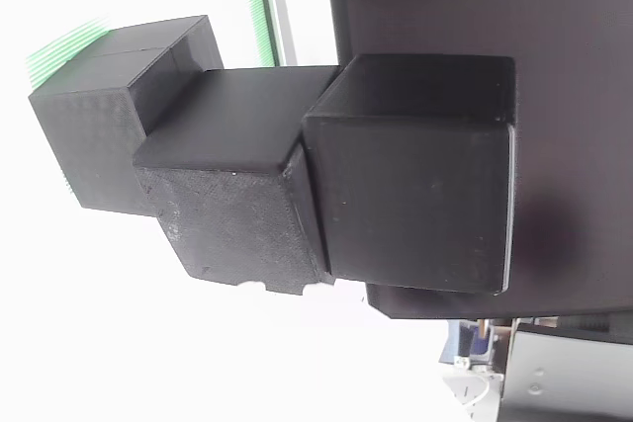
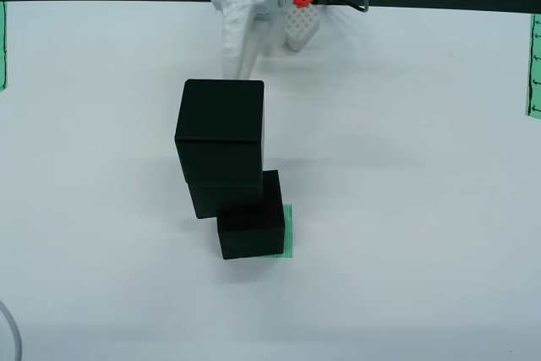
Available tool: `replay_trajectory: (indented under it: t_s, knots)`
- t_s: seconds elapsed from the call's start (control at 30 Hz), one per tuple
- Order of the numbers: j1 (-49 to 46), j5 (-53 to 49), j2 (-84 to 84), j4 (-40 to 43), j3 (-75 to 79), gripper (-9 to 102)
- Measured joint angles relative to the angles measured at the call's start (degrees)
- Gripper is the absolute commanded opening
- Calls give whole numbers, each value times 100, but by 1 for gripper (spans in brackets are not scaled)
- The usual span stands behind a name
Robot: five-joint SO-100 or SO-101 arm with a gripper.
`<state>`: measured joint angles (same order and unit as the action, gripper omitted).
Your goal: Stack 3 Blocks on the chosen place.
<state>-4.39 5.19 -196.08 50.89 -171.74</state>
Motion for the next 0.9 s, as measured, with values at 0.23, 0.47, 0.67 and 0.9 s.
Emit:
replay_trajectory:
  t_s: [0.23, 0.47, 0.67, 0.9]
  knots:
    - [18, 35, 0, -79, -492, 0]
    - [62, 0, 9, -237, -606, 0]
    - [70, -167, 9, -308, -615, 0]
    - [149, -193, 9, -308, -615, 0]
